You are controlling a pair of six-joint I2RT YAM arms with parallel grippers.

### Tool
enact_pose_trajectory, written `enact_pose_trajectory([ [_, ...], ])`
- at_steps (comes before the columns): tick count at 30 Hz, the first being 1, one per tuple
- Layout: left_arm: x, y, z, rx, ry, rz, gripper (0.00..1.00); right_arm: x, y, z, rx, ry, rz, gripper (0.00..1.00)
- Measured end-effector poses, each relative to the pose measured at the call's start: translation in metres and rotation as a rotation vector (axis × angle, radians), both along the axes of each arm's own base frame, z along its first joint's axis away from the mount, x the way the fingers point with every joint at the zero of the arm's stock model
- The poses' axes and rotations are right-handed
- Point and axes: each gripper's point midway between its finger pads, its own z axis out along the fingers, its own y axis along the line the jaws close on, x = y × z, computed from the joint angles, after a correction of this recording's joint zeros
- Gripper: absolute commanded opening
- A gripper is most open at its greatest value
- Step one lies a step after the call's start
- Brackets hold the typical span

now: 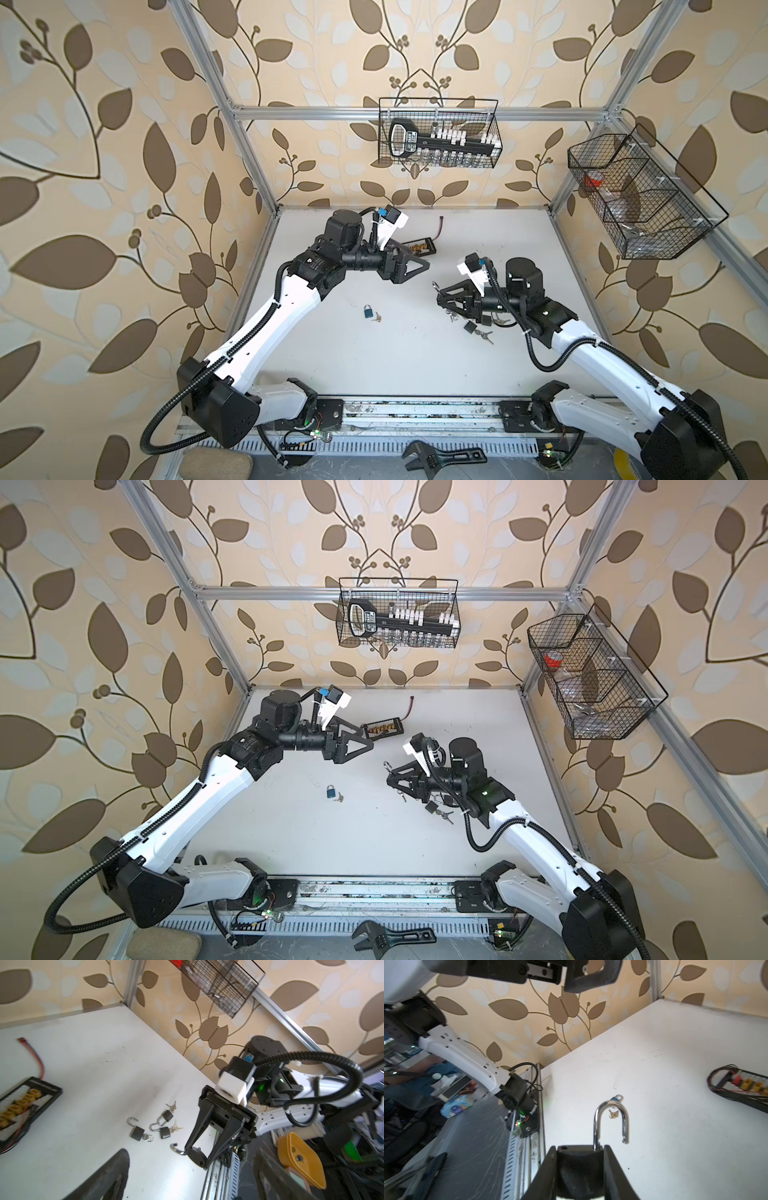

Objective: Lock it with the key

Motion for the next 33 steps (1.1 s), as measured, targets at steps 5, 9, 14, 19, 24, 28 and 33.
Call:
enact_pose_trajectory([
  [5,-0.019,-0.015,-0.012,-0.007,0.052,-0.137,0.83,-0.010,0.004,0.014,0.034,-0.002,0.075,0.00],
  [9,-0.033,-0.022,-0.016,-0.013,0.079,-0.209,0.80,-0.010,0.009,0.020,0.048,0.003,0.110,0.00],
  [14,-0.046,-0.028,-0.016,-0.018,0.090,-0.265,0.71,-0.010,0.012,0.022,0.069,0.023,0.135,0.00],
  [19,-0.053,-0.030,-0.017,-0.016,0.084,-0.298,0.65,-0.010,0.012,0.027,0.084,0.023,0.135,0.00],
  [24,-0.053,-0.030,-0.019,-0.008,0.081,-0.302,0.58,-0.012,0.011,0.029,0.088,0.022,0.135,0.00],
  [28,-0.052,-0.030,-0.019,-0.006,0.071,-0.303,0.56,-0.015,0.010,0.034,0.092,0.013,0.135,0.00],
  [33,-0.051,-0.029,-0.023,0.012,0.083,-0.288,0.57,-0.024,0.009,0.042,0.110,-0.010,0.164,0.00],
])
